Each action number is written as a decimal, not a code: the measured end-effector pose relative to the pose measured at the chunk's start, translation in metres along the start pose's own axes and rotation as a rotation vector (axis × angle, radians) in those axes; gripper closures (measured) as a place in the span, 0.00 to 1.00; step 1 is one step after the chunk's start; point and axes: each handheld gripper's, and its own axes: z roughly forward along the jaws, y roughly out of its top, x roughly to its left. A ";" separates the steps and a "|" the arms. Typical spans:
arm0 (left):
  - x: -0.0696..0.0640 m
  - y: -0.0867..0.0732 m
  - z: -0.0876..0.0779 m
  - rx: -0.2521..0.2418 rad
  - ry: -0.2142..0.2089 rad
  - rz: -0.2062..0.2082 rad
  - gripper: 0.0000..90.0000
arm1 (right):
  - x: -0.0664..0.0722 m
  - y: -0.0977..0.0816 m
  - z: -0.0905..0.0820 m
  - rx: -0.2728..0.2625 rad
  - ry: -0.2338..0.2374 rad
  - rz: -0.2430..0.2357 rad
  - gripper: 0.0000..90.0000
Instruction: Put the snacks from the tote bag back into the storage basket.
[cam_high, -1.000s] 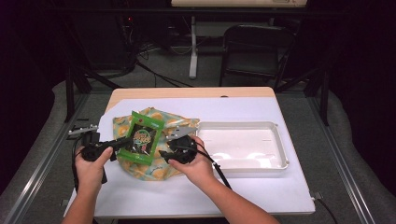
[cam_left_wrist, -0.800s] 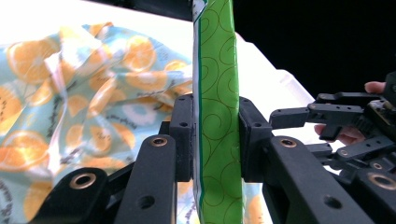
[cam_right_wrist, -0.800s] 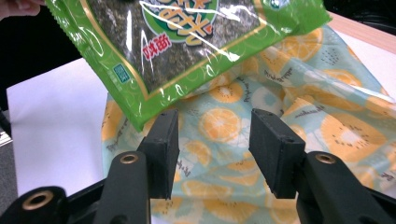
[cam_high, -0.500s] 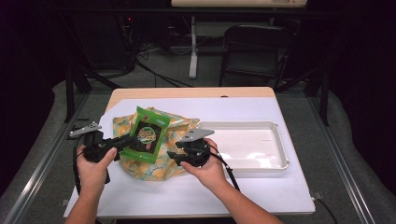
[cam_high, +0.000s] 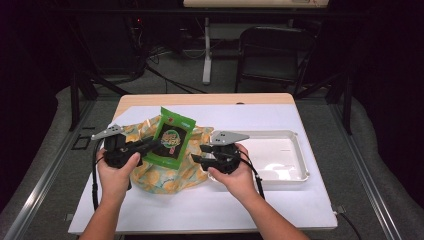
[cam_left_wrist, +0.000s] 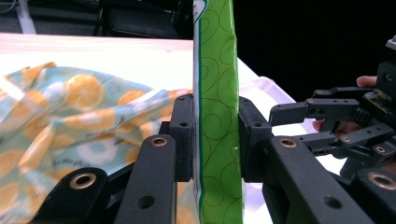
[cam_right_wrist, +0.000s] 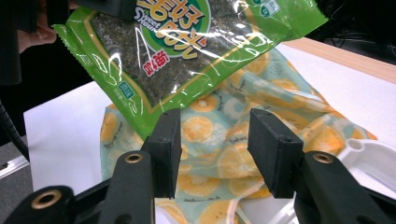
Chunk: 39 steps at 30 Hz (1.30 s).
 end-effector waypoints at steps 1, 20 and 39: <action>-0.003 0.001 0.003 -0.006 -0.004 -0.001 0.80 | -0.002 0.000 -0.002 -0.003 0.002 0.008 0.60; -0.040 0.023 0.065 -0.004 -0.055 0.086 0.80 | -0.045 -0.006 -0.038 -0.100 0.004 0.185 0.57; -0.058 0.018 0.096 0.019 -0.121 0.104 0.80 | -0.071 -0.019 -0.043 -0.117 0.006 0.291 0.55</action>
